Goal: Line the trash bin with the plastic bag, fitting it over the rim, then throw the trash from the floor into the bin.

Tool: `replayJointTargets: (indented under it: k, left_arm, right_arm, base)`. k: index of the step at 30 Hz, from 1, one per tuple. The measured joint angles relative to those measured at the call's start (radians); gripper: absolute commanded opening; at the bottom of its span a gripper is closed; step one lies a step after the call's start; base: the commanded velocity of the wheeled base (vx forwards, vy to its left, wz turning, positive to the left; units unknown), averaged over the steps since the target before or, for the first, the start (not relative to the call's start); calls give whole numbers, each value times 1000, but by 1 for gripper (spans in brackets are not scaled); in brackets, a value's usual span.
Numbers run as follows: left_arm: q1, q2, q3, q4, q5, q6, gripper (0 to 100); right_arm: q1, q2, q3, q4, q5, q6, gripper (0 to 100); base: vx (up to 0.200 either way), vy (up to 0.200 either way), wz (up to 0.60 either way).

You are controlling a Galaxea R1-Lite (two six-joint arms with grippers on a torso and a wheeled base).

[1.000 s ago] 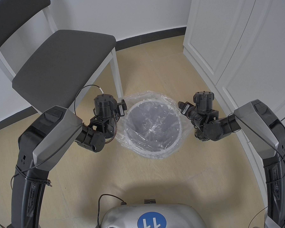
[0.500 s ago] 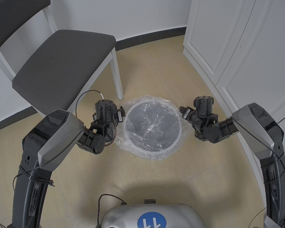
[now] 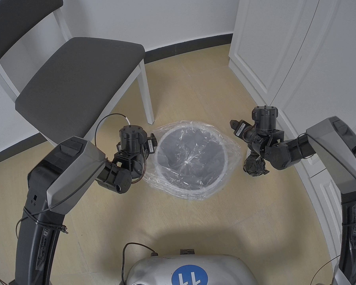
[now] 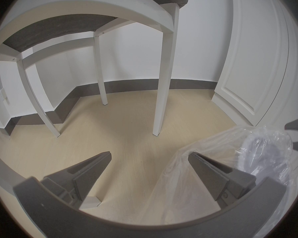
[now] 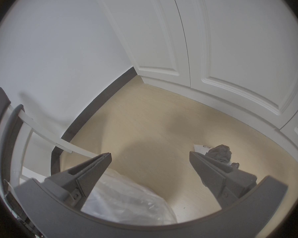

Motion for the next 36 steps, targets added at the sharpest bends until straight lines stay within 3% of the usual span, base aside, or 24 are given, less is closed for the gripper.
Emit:
replayJointTargets:
  k: [4,13,30,36]
  left_arm:
    - [0,-9,11,1,0,0,100]
    - [-1,-27,36,-9,1,4,100]
    - [-10,-50,77,-46,0,11,100]
    - [-11,-51,90,-72,-3,21,100]
  right_arm:
    - [25,-86,81,32,27,-3,100]
    - [82,-235,177,306,190,2,100]
    - [64,-140,106,303,186,2,100]
    - [49,-99,80,240,175,9,100]
  base:
    - [0,0,0]
    - [0,0,0]
    - [0,0,0]
    - [0,0,0]
